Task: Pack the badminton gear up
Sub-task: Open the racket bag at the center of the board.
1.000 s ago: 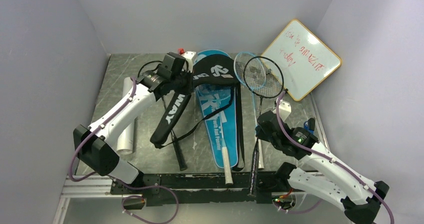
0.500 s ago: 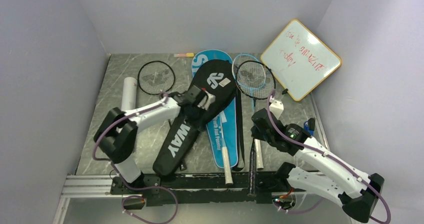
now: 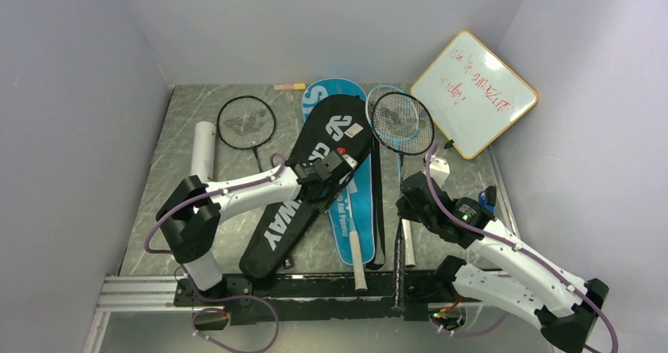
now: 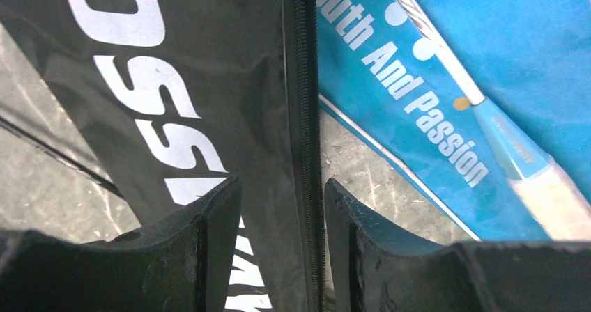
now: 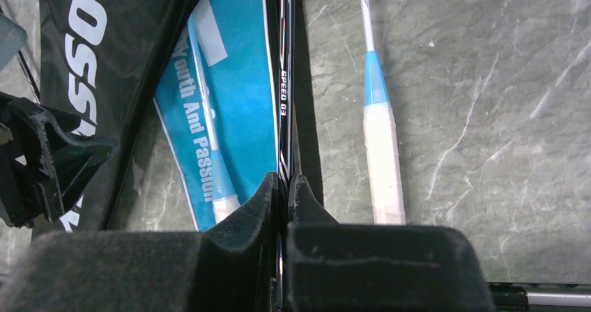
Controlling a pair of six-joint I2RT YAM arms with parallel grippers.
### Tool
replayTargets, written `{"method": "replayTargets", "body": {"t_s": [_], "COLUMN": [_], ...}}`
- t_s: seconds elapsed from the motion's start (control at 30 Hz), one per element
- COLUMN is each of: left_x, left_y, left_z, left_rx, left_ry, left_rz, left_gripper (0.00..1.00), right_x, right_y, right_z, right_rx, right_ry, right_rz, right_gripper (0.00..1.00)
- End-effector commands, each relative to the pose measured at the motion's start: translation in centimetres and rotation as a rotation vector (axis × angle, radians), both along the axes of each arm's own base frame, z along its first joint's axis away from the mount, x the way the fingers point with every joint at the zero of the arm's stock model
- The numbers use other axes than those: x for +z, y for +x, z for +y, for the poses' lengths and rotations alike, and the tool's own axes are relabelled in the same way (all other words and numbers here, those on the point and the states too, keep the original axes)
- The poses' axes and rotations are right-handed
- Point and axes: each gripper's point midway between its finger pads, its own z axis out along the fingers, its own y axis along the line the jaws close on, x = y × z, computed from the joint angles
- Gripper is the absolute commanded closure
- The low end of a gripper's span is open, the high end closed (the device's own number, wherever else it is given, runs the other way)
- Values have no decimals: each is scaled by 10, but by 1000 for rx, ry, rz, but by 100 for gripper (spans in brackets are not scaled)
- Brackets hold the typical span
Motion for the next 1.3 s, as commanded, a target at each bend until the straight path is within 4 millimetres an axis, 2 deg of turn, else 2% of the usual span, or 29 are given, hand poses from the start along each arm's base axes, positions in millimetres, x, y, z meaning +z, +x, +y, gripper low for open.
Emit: {"method": "replayTargets", "body": {"t_s": [0.0, 0.63, 0.77, 0.83, 0.93, 1.13, 1.27], "left_x": [12, -31, -34, -30, -15, 21, 32], "left_y": [11, 2, 11, 17, 24, 27, 39], "left_z": [8, -1, 12, 20, 24, 6, 20], "left_rx": [38, 9, 72, 113, 149, 127, 179], "left_ry": [74, 110, 182, 219, 217, 44, 29], "left_rz": [-108, -15, -63, -103, -153, -176, -149], "left_gripper": [48, 50, 56, 68, 94, 95, 95], "right_x": [14, 13, 12, 9, 0, -9, -15], "right_y": [9, 7, 6, 5, 1, -10, -16], "right_z": [6, 4, 3, 2, -4, -20, -17], "right_rx": [6, 6, 6, 7, -19, -120, -80], "right_ry": [34, 27, 27, 20, -14, -127, -166], "right_rz": [-60, -57, -54, -46, 1, 140, 202], "right_gripper": [100, 100, 100, 100, 100, 100, 100]}}
